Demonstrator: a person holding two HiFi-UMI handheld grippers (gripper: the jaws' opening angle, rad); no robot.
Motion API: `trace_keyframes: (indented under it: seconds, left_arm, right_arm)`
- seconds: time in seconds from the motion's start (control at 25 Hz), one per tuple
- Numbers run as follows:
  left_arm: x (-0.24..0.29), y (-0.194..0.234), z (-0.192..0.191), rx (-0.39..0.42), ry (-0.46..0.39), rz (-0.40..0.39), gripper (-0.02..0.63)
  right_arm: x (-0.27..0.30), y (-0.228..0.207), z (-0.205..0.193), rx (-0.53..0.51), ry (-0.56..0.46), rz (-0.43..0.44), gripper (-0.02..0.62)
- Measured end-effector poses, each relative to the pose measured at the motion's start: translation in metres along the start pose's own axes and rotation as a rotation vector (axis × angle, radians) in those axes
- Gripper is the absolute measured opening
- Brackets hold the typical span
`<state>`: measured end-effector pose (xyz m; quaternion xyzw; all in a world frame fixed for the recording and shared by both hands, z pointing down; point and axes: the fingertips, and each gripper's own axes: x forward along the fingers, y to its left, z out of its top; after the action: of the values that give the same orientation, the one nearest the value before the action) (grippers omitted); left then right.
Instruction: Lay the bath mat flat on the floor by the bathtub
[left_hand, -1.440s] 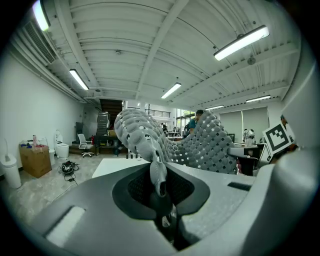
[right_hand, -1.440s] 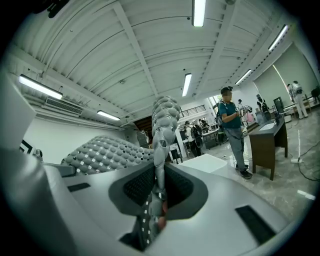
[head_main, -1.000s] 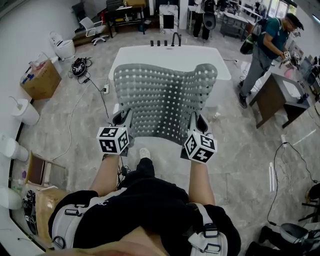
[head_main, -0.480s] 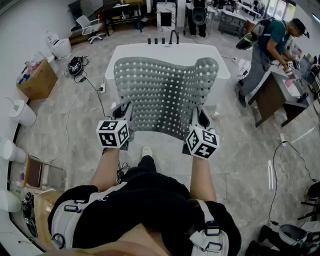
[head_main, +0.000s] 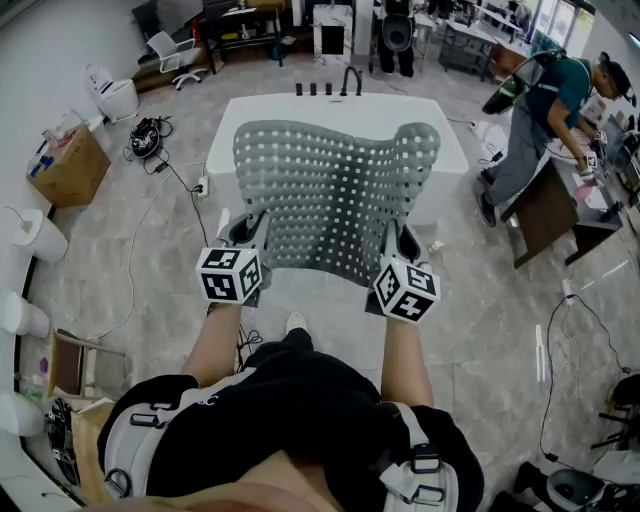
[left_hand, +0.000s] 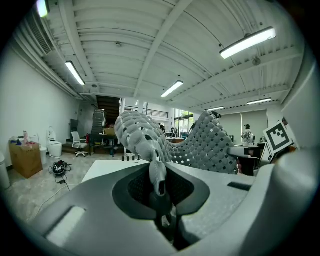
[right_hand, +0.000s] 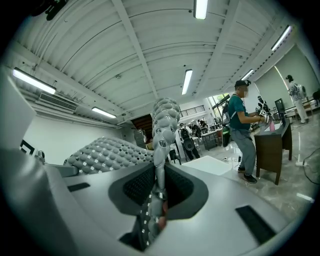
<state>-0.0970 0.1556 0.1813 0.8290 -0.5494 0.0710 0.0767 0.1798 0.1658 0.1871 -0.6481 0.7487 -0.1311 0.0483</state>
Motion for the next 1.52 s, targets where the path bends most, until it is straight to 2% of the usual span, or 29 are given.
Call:
trace_keyframes:
  seconds: [0.48,0.72,0.92,1.32,1.52]
  left_arm:
    - [0.111,0.098,0.030,-0.020,0.028,-0.004,0.040]
    - [0.163,0.135,0.035,-0.013,0.056,-0.019,0.040]
    - [0.190,0.148,0.024,-0.033,0.090,-0.029,0.040]
    - [0.244,0.133,-0.006,-0.079,0.187,0.004,0.040]
    - [0.258,0.143,-0.035,-0.110,0.253,0.028,0.040]
  right_arm:
    - [0.150,0.024,0.014,0.011,0.031,-0.004,0.055]
    - [0.215,0.029,0.012,0.021,0.045,-0.010,0.055]
    - [0.247,0.018,0.002,0.036,0.074,-0.040,0.055]
    - [0.284,-0.042,-0.017,0.030,0.190,-0.042,0.055]
    - [0.300,-0.055,-0.047,0.049,0.273,-0.036,0.054]
